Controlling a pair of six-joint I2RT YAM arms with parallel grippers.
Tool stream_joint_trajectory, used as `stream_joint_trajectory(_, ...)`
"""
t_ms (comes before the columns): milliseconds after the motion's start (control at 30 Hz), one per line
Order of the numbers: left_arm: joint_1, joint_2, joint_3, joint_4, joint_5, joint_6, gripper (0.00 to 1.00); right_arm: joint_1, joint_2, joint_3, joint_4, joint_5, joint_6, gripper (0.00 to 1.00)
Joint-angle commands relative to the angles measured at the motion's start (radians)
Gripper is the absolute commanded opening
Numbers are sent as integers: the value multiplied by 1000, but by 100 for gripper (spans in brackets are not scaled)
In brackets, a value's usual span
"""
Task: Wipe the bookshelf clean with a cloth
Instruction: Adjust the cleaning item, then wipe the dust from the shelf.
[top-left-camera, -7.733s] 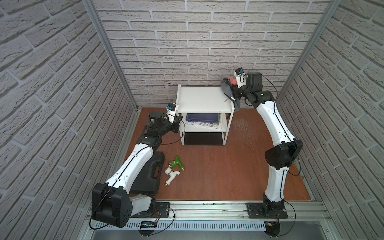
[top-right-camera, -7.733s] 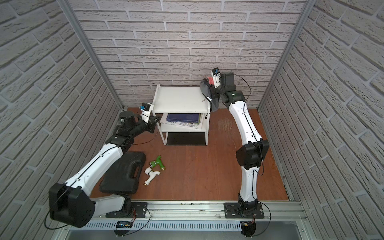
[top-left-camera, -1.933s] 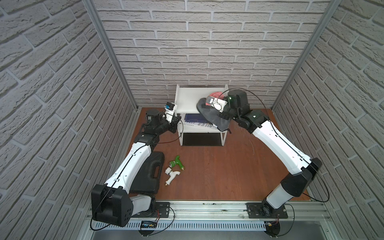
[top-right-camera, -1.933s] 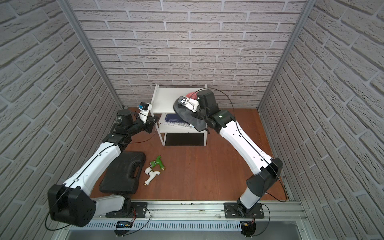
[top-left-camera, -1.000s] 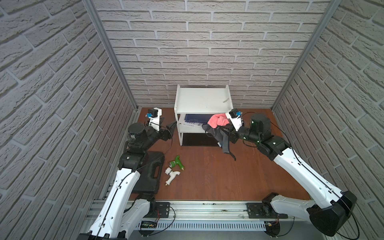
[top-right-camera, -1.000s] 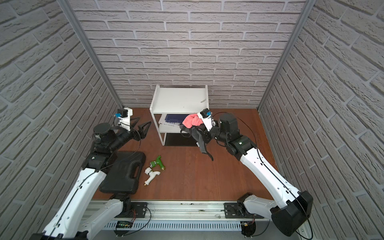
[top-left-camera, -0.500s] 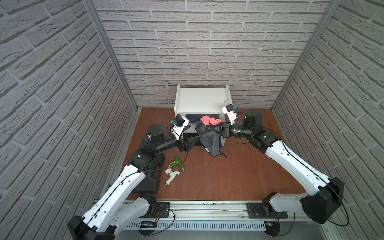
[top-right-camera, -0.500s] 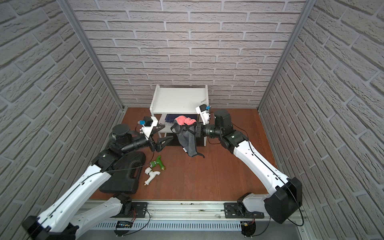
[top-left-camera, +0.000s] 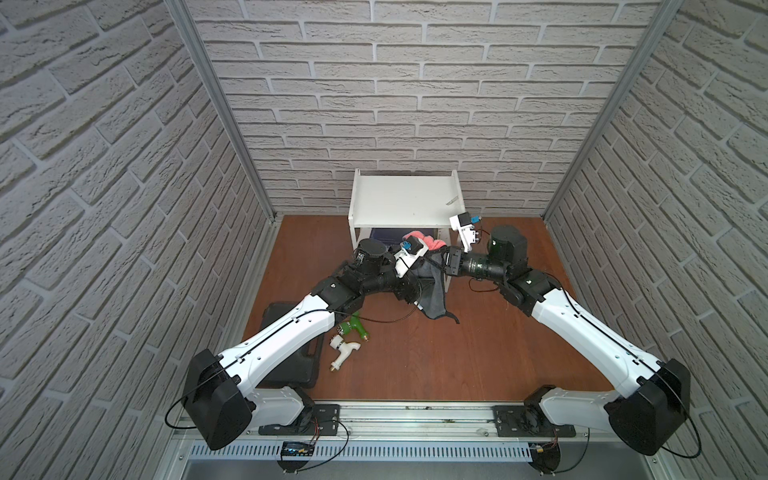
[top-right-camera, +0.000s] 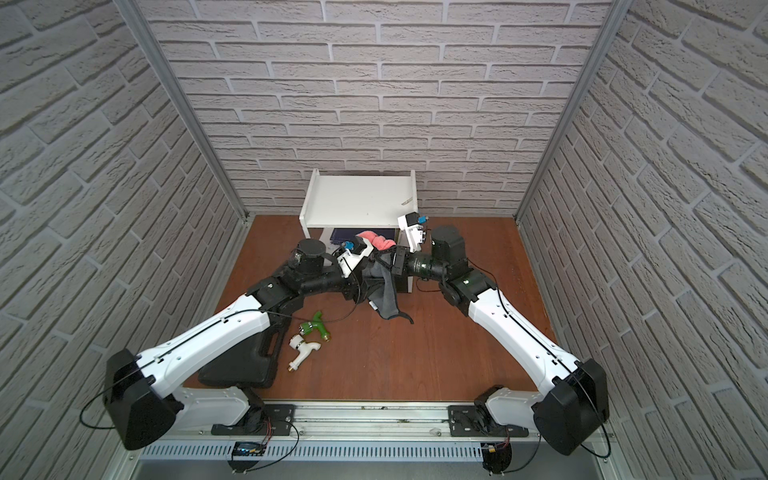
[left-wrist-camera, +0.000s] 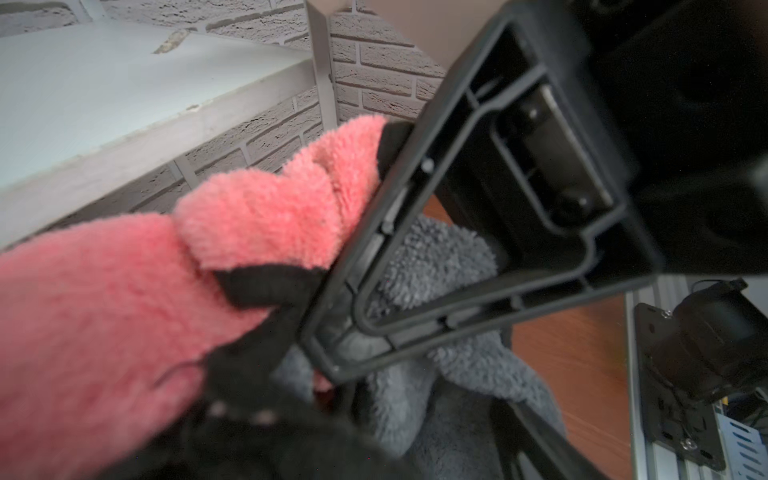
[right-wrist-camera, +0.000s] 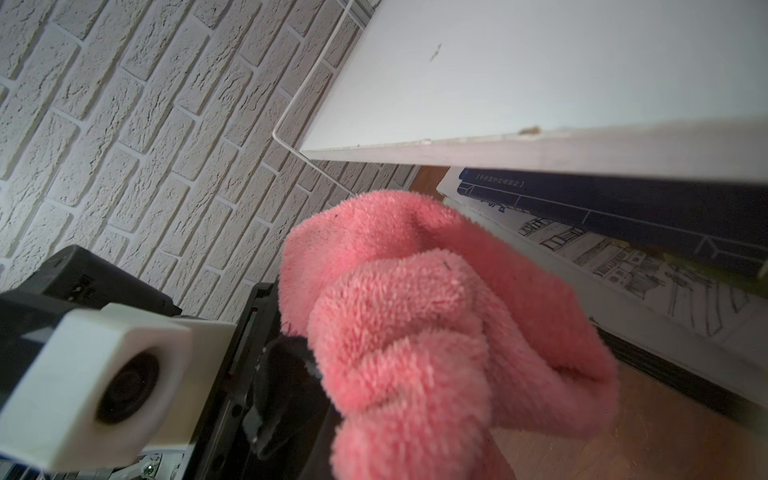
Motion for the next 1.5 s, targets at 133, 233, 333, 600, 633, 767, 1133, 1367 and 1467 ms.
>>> stream_joint_trajectory(133, -19, 70, 62, 112, 9, -74, 75, 6, -42, -43, 148, 73, 29, 2)
stream_joint_trajectory(233, -28, 86, 64, 136, 2, -93, 61, 8, -44, -54, 158, 78, 28, 3)
stream_joint_trajectory(333, -26, 75, 43, 137, -80, -98, 19, 7, -46, -56, 141, 104, 13, 3)
stream_joint_trajectory(600, 75, -162, -219, 228, -236, -245, 0, -9, -127, -91, 0, 388, -222, 60)
stream_joint_trajectory(633, 95, -208, -259, 227, -235, -275, 0, -9, -152, -109, -1, 446, -271, 65)
stream_joint_trajectory(767, 191, -385, -342, 65, -305, -408, 0, -11, -253, -257, 88, 594, -501, 71)
stream_joint_trajectory(1133, 422, -395, -118, -24, -195, -437, 0, -11, -122, -260, 404, 575, -825, 66)
stream_joint_trajectory(1367, 431, -341, -324, 74, -251, -503, 0, -12, -23, -295, 508, 618, -798, 63)
stream_joint_trajectory(1467, 440, -366, -344, 31, -283, -503, 0, -12, -8, -300, 503, 631, -799, 63)
